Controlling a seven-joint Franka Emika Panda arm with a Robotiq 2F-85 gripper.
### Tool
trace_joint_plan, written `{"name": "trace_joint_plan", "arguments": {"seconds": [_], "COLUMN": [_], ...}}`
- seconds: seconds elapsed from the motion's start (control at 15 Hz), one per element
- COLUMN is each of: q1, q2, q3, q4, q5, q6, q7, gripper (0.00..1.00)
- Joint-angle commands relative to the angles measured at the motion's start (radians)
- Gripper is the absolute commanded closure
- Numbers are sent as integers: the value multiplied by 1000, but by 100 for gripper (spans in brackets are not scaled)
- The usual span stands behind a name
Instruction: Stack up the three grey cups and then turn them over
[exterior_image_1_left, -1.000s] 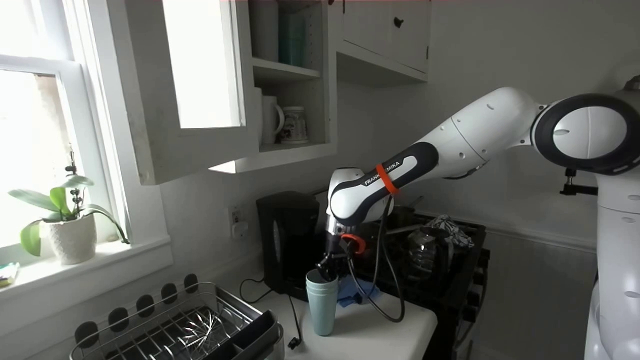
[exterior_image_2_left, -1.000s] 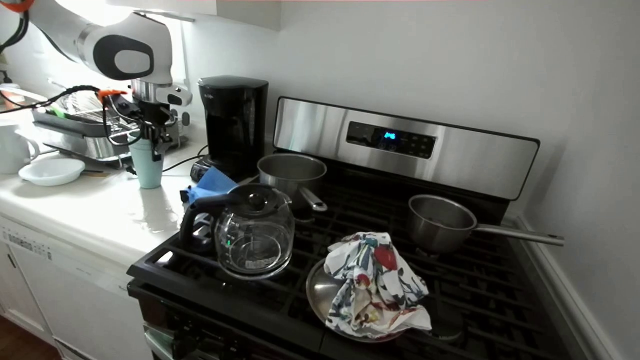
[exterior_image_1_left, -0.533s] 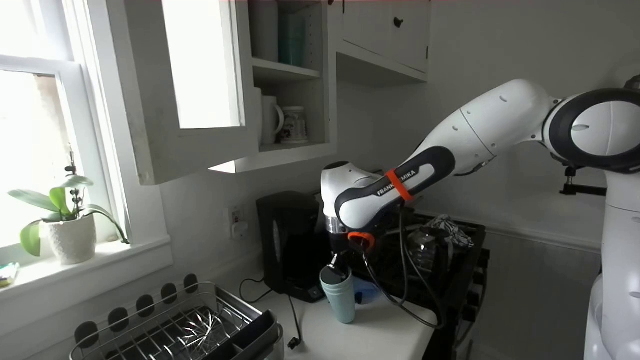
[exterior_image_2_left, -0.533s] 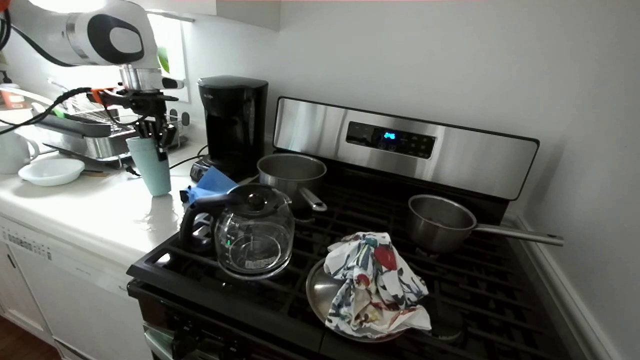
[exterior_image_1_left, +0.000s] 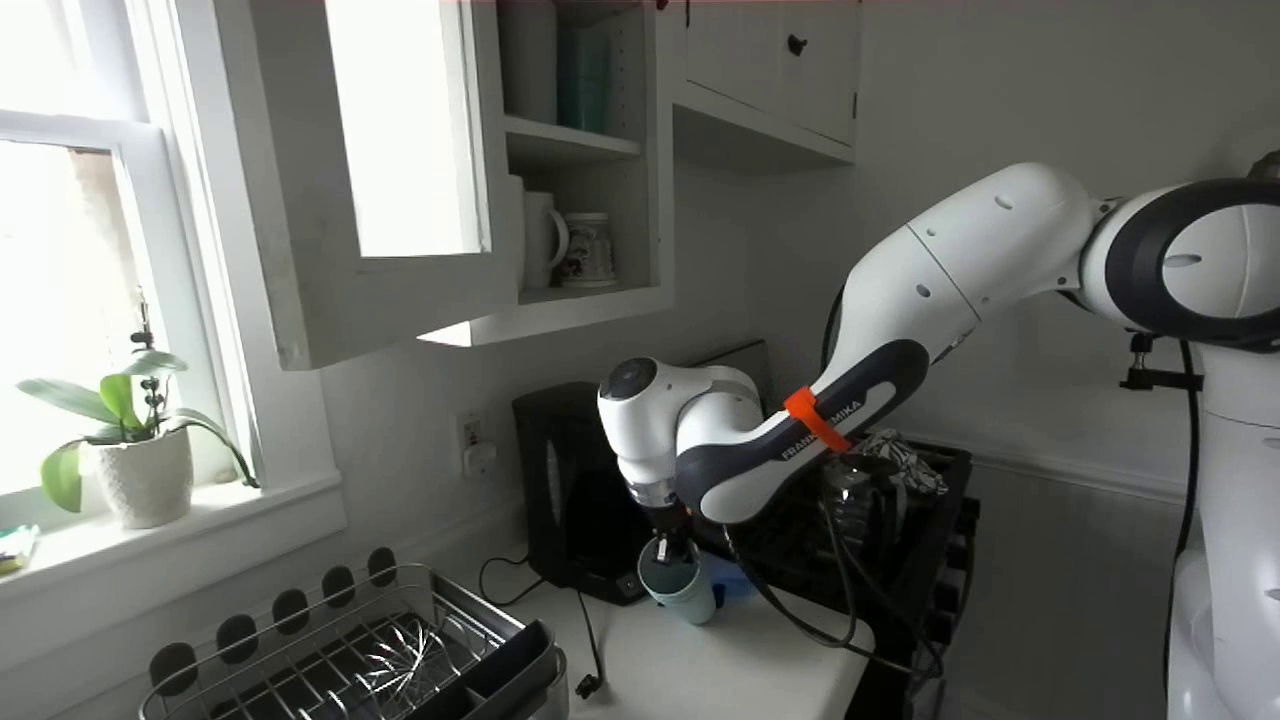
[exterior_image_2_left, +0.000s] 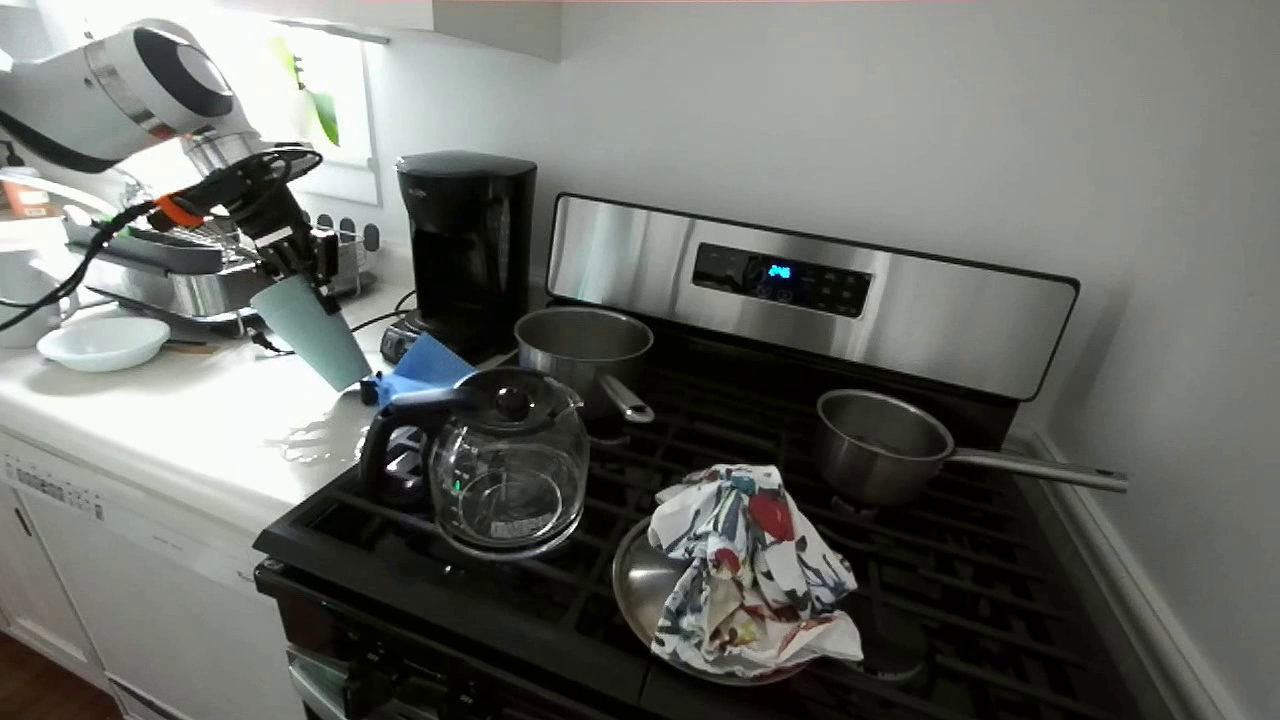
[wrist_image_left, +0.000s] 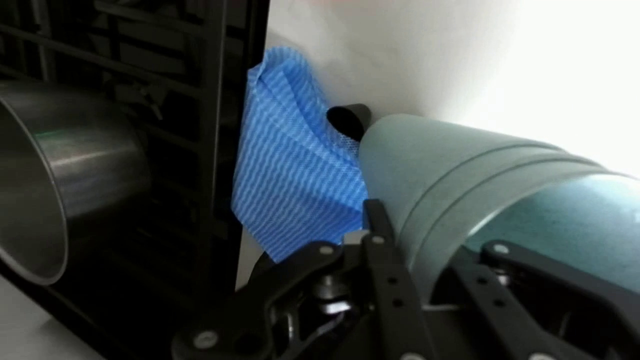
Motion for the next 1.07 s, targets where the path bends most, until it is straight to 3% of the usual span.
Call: {"name": "trace_joint_plan", "arguments": {"seconds": [0.0,0.2,0.27,0.33,0.93,1.0], "q1": [31,41,42,40,19,16], "q2": [52,80,86,92,107,108], "q3": [9,15,19,19,15,15], "q4": [20,21,18,18,10,10], "q5": [-172,-231,-232,-227,-106,-77], "q6": [-49,-66,-62,-49,78,90], "q7": [92,119,125,130,110,104], "gripper": [98,98,74,65,3,0]}}
